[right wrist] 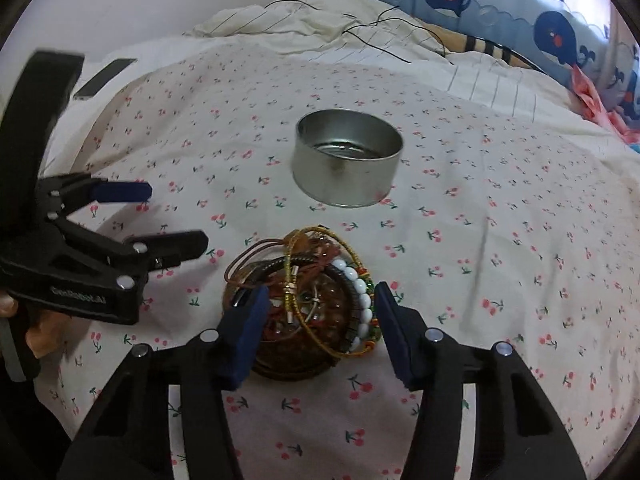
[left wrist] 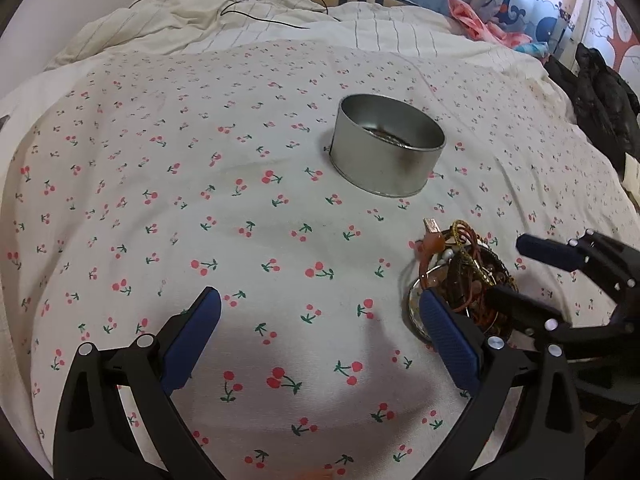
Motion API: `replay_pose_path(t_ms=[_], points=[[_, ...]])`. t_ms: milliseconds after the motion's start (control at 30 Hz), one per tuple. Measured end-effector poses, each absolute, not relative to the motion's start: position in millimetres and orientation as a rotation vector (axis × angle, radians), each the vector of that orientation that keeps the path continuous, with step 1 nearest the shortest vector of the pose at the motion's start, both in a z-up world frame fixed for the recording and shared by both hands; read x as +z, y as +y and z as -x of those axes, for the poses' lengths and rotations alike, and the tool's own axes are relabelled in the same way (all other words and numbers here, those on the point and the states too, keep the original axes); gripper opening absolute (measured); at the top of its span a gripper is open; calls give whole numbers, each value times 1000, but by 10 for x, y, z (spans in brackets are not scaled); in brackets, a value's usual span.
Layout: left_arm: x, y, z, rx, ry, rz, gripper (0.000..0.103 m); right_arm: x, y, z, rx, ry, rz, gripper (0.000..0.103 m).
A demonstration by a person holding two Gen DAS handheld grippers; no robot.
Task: Organize jewelry
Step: 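Grasp the gold wire bracelet with the right tool and lift it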
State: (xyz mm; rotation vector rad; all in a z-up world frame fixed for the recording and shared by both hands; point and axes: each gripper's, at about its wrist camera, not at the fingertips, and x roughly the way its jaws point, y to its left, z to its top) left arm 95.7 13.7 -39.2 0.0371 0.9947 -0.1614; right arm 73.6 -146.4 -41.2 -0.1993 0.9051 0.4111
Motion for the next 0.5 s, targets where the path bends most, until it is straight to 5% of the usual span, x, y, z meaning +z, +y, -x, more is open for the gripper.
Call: replay_pose_path(t_ms=[100,167,233,500], points=[[-366,173,-956,-165,993,-9,95,-453,-1417,-782,414,902,221,53],[-358,196,-965,-167,991,-1,95,-499,-1401,-836,416,916,229,38],[-359,198,-966,-173,993,3,95,-538,-1437,-881,447,945,187,11],[-392,58,-929,-282,995,-4,95,-344,-1719,-839,468,912,4,8]])
